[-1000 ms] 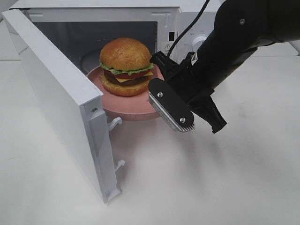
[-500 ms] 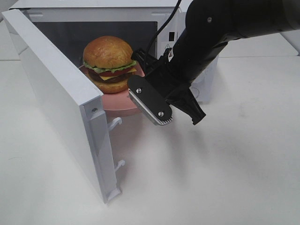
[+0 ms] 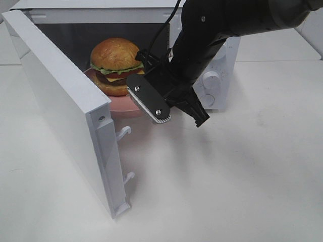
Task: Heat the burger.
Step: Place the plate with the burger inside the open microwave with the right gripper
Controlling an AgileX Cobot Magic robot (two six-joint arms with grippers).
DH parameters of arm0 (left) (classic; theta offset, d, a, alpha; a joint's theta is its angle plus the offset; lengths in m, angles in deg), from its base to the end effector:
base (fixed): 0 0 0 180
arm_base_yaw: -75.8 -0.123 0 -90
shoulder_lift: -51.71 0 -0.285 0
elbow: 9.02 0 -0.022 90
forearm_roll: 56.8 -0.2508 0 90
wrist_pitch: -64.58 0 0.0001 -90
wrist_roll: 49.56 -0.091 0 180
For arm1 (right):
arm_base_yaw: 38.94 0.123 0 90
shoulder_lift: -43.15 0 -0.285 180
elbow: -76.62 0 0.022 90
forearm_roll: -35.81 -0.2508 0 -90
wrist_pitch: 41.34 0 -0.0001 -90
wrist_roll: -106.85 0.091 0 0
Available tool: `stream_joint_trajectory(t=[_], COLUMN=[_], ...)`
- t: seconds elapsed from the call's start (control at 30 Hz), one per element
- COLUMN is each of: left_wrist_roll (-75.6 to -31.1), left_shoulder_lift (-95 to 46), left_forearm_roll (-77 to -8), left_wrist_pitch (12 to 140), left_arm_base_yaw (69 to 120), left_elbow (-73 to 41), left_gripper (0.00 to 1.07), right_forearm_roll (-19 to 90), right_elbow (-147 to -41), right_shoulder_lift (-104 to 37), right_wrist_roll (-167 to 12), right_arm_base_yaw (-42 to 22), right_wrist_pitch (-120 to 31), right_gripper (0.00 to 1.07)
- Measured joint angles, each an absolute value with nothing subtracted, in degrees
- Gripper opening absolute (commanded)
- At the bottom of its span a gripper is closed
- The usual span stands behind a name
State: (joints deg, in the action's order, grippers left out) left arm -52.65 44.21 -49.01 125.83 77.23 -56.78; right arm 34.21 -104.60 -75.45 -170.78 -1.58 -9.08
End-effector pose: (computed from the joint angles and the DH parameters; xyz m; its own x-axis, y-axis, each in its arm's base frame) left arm -0.0083 -0.0106 0.2811 -0.4442 -0.0006 -0.8959 0.1261 0.9900 -0.0632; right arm 0.3292 0.2530 0.1989 0.6840 -0.7282 0.0425 -0.6147 -0.6068 -0.5040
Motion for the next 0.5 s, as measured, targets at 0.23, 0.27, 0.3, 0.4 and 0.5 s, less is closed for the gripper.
stream_joint_trajectory(t=[0.23, 0.27, 0.3, 0.4, 0.5], left_wrist_roll=[-52.65, -52.65, -52.65, -52.65, -52.65], left_shoulder_lift=[44.21, 44.21, 44.21, 44.21, 44.21], left_forearm_roll=[-49.01, -49.01, -49.01, -49.01, -49.01], left_wrist_pitch=[125.83, 125.83, 125.83, 125.83, 125.83], left_arm_base_yaw=[77.23, 77.23, 77.23, 77.23, 77.23], left_elbow=[-56.78, -56.78, -56.78, -56.78, -56.78], left_gripper=[0.98, 0.98, 0.98, 0.98, 0.98], right_forearm_roll=[35.06, 35.24, 35.24, 35.29, 35.29], right_elbow=[-107.87, -108.84, -108.84, -110.50, -112.11], right_shoulder_lift=[-77.28, -77.97, -77.97, -79.06, -80.03], right_wrist_roll=[-168.32, -167.74, -167.74, -167.17, -166.20], right_arm_base_yaw=[-1.58, -1.58, -1.58, -1.58, -1.58], right_wrist_pitch=[-8.34, -7.93, -7.93, -6.85, -6.62], right_gripper=[0.00, 0.00, 0.00, 0.00, 0.00])
